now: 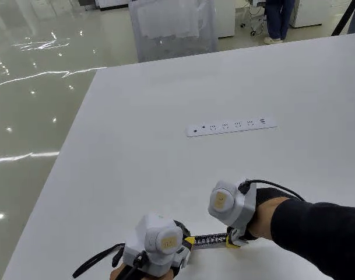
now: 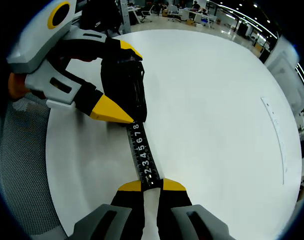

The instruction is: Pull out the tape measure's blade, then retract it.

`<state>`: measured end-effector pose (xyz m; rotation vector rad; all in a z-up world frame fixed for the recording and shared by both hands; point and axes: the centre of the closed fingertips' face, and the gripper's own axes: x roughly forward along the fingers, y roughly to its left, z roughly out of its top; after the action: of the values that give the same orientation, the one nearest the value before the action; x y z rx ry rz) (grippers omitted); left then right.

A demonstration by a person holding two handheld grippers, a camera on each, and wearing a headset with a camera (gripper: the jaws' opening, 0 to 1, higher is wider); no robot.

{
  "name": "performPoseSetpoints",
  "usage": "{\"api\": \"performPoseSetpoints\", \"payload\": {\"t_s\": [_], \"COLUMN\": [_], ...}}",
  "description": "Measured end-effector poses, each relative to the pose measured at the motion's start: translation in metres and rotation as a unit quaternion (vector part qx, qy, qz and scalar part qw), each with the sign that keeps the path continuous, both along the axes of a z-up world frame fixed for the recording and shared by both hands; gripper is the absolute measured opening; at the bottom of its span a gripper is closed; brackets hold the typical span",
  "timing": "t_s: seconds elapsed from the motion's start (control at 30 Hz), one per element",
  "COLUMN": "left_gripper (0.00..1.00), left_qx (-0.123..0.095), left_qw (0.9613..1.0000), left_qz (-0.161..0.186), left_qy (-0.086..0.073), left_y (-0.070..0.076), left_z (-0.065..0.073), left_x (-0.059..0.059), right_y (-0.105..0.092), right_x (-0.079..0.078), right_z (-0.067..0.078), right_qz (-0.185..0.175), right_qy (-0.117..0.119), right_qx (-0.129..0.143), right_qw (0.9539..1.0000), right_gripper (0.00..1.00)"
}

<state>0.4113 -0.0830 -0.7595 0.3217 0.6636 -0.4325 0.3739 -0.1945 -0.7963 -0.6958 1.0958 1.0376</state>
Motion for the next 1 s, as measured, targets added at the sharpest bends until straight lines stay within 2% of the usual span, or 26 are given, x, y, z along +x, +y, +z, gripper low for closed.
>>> {"api": "performPoseSetpoints", "payload": {"t_s": [0.1, 0.13, 0.17, 0.2, 0.27, 0.43, 0.73, 0.87, 1.0], "left_gripper": [0.55, 0.55, 0.55, 0.55, 0.55, 0.55, 0.55, 0.55, 0.55], "left_qx": [-0.001, -0.001, -0.001, -0.001, -0.001, -0.004, -0.006, -0.008, -0.008], "left_qw": [1.0000, 1.0000, 1.0000, 1.0000, 1.0000, 1.0000, 1.0000, 0.9999, 0.9999], "left_qz": [-0.001, -0.001, -0.002, -0.003, -0.003, -0.001, 0.004, 0.006, 0.007], "left_qy": [0.000, 0.001, 0.000, 0.000, 0.000, 0.002, 0.004, 0.005, 0.005], "left_y": [0.000, -0.001, -0.001, -0.001, -0.001, -0.001, -0.001, -0.001, -0.001], "left_z": [0.000, 0.000, 0.000, 0.000, 0.000, -0.001, -0.001, 0.000, 0.000], "left_x": [0.000, 0.000, 0.000, 0.000, 0.000, 0.001, 0.001, 0.000, 0.000], "right_y": [0.005, 0.013, 0.028, 0.021, 0.023, 0.030, 0.037, 0.040, 0.041], "right_x": [0.000, 0.002, 0.005, 0.002, 0.005, 0.004, 0.005, 0.005, 0.004], "right_z": [-0.002, 0.000, 0.000, -0.002, -0.003, -0.002, -0.001, 0.000, -0.001], "right_qz": [-0.004, -0.001, 0.005, 0.004, 0.007, 0.010, 0.012, 0.010, 0.014], "right_qy": [-0.002, -0.007, -0.011, -0.005, -0.002, -0.008, -0.004, -0.006, -0.006], "right_qx": [0.000, 0.008, 0.038, -0.003, -0.006, 0.011, 0.013, 0.028, 0.029], "right_qw": [1.0000, 0.9999, 0.9992, 1.0000, 1.0000, 0.9999, 0.9998, 0.9995, 0.9994], "right_gripper": [0.03, 0.03, 0.03, 0.03, 0.03, 0.03, 0.03, 0.03, 0.03]}}
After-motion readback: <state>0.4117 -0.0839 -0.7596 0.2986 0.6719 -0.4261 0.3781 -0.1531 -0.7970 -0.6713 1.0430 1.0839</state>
